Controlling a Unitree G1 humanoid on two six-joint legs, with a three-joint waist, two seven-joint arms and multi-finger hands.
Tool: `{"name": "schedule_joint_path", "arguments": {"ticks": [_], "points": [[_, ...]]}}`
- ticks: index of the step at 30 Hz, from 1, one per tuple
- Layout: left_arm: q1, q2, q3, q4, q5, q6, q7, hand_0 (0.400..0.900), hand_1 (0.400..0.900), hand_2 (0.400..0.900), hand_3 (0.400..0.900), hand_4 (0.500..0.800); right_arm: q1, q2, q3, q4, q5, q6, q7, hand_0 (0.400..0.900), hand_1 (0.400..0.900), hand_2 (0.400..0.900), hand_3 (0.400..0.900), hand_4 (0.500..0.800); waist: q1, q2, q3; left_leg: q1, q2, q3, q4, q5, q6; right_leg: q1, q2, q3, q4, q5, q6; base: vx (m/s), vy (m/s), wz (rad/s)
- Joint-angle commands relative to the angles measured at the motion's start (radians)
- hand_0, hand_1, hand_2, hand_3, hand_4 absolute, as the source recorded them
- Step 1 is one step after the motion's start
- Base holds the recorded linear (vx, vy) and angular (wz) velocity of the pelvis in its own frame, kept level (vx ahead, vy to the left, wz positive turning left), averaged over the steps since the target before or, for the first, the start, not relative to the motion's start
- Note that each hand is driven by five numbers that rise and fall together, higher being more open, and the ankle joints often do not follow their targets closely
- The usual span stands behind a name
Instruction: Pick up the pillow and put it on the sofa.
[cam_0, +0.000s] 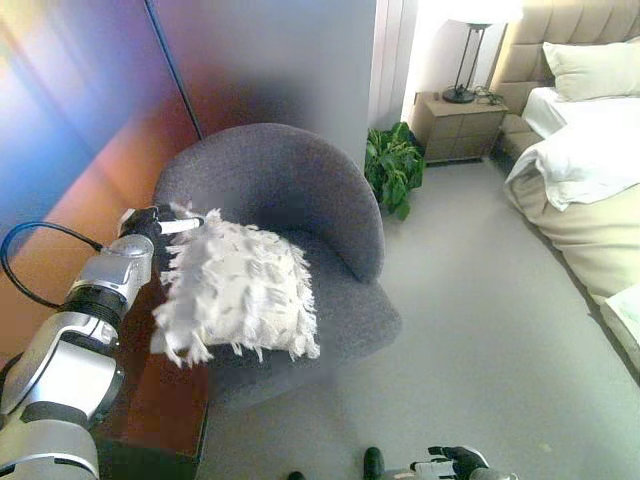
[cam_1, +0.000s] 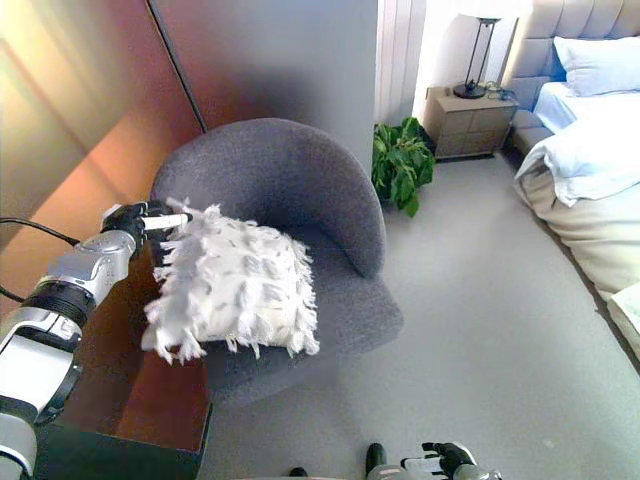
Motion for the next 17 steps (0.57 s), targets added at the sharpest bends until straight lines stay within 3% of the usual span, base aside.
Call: {"name": "schedule_joint_path", "arguments": {"ticks": [1, 8, 13, 17], "points": [[-0.209, 0.092, 0.061, 0.047, 0.058, -0.103, 0.005, 0.9, 0.9, 0.9, 0.9, 0.8, 0.008, -0.042, 0.042, 0.029, -0.011, -0.03, -0.002, 0.9, 0.9, 0.9, 0.9, 0.8, 0.017, 0.028, -0.058, -0.006, -0.022, 0.007, 0.028, -0.07, -0.02, 0.036, -0.051, 0.064, 0.084, -0.157, 0.117, 0.0, 0.0, 0.0], [-0.194, 0.096, 0.064, 0.01, 0.033, -0.105, -0.002, 0.9, 0.9, 0.9, 0.9, 0.8, 0.007, -0.041, 0.031, 0.035, -0.018, -0.028, 0.003, 0.9, 0.9, 0.9, 0.9, 0.8, 0.028, 0.025, -0.062, -0.004, -0.021, 0.001, 0.029, -0.069, -0.021, 0.044, -0.049, 0.057, 0.08, -0.158, 0.117, 0.0, 0.0, 0.0], [-0.183, 0.089, 0.07, -0.02, -0.037, -0.114, -0.007, 0.9, 0.9, 0.9, 0.9, 0.8, -0.001, -0.038, 0.028, 0.042, -0.012, -0.03, 0.001, 0.9, 0.9, 0.9, 0.9, 0.8, 0.037, 0.025, -0.065, -0.002, -0.02, -0.005, 0.029, -0.068, -0.023, 0.049, -0.05, 0.047, 0.08, -0.159, 0.115, -0.01, -0.001, 0.01], [-0.167, 0.073, 0.078, -0.041, -0.013, -0.106, -0.023, 0.9, 0.9, 0.9, 0.9, 0.8, -0.006, -0.033, 0.025, 0.047, -0.013, -0.029, 0.001, 0.9, 0.9, 0.9, 0.9, 0.8, 0.041, 0.025, -0.069, 0.001, -0.02, -0.004, 0.028, -0.068, -0.023, 0.054, -0.049, 0.044, 0.079, -0.161, 0.113, -0.01, -0.001, 0.0]]}}
